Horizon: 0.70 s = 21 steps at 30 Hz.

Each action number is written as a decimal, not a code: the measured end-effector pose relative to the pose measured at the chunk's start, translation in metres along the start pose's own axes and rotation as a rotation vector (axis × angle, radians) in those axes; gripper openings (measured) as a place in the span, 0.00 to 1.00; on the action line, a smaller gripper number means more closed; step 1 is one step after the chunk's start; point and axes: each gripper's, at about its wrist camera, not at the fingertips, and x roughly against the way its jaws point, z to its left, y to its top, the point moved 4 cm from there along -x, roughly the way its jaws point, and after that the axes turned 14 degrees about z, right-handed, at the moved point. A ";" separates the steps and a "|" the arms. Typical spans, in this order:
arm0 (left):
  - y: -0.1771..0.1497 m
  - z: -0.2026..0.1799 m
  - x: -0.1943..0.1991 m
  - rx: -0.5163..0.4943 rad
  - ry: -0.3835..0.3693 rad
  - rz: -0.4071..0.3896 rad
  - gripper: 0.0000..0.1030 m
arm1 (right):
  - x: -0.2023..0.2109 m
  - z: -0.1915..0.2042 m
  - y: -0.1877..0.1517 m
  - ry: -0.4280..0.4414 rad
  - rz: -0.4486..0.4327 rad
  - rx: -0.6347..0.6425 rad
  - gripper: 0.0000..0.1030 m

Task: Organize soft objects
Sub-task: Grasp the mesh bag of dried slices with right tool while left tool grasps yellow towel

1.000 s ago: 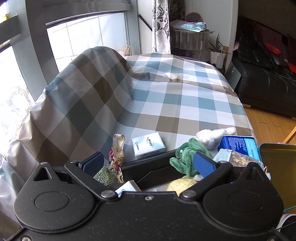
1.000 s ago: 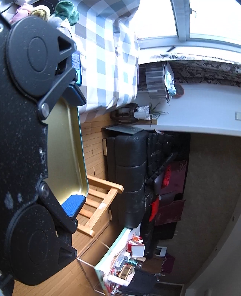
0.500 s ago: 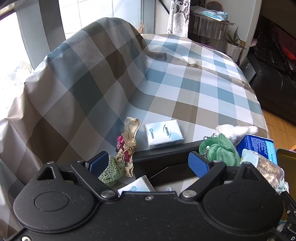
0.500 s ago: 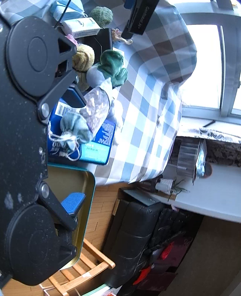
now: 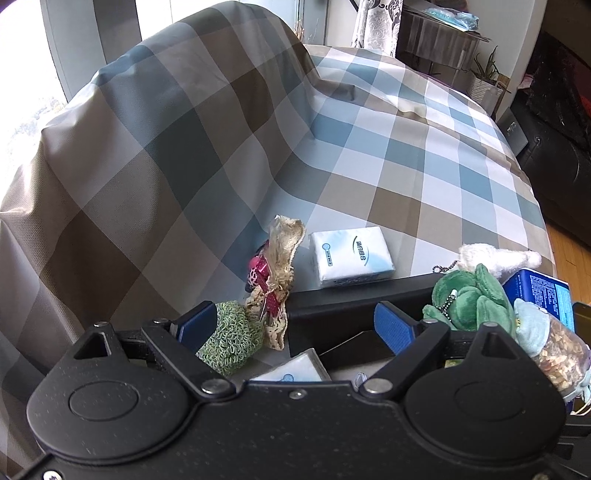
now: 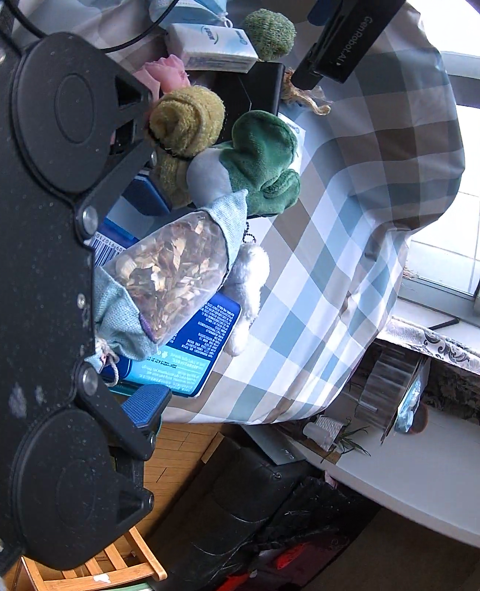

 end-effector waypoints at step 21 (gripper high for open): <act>-0.001 -0.023 0.013 -0.075 0.006 -0.035 0.86 | 0.000 -0.015 -0.001 0.086 0.068 -0.103 0.44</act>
